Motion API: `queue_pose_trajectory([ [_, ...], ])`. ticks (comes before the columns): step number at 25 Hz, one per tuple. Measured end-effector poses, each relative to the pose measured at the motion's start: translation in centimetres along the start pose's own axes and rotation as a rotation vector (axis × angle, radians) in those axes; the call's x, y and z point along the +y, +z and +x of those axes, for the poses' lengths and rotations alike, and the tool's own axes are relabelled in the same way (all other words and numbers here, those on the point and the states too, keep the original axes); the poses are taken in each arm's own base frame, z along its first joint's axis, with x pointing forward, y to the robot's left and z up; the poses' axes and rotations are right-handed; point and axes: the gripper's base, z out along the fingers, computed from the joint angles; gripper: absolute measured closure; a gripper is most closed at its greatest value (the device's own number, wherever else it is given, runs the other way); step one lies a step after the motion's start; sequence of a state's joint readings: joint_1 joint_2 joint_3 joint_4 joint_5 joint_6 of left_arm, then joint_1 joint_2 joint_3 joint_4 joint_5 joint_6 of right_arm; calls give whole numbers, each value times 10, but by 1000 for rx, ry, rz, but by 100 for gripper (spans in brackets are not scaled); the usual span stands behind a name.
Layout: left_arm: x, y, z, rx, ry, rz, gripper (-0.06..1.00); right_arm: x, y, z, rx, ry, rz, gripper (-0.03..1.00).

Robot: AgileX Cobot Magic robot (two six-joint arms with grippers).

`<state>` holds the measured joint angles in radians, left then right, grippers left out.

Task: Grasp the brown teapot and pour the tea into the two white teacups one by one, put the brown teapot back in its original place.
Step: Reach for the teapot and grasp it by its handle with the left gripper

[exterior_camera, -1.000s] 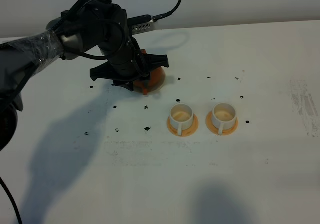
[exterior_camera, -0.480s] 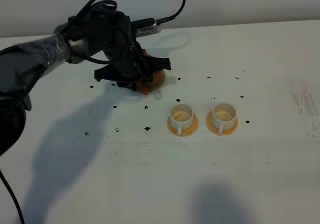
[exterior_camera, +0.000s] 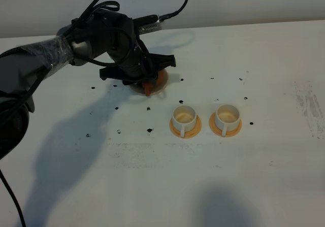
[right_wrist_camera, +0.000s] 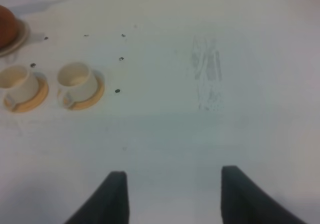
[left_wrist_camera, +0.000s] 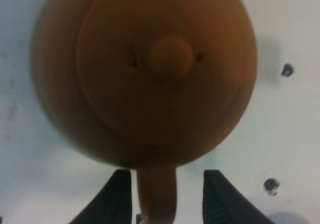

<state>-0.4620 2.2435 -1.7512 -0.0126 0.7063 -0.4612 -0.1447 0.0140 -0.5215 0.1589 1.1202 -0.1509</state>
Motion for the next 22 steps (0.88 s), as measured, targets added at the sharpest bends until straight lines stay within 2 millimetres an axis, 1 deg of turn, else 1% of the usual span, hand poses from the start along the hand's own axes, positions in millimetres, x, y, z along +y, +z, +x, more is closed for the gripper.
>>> queue_pose_trajectory([
  [22,0,5,1,7,6,-11,62,0,0,0,0,0,0,54],
])
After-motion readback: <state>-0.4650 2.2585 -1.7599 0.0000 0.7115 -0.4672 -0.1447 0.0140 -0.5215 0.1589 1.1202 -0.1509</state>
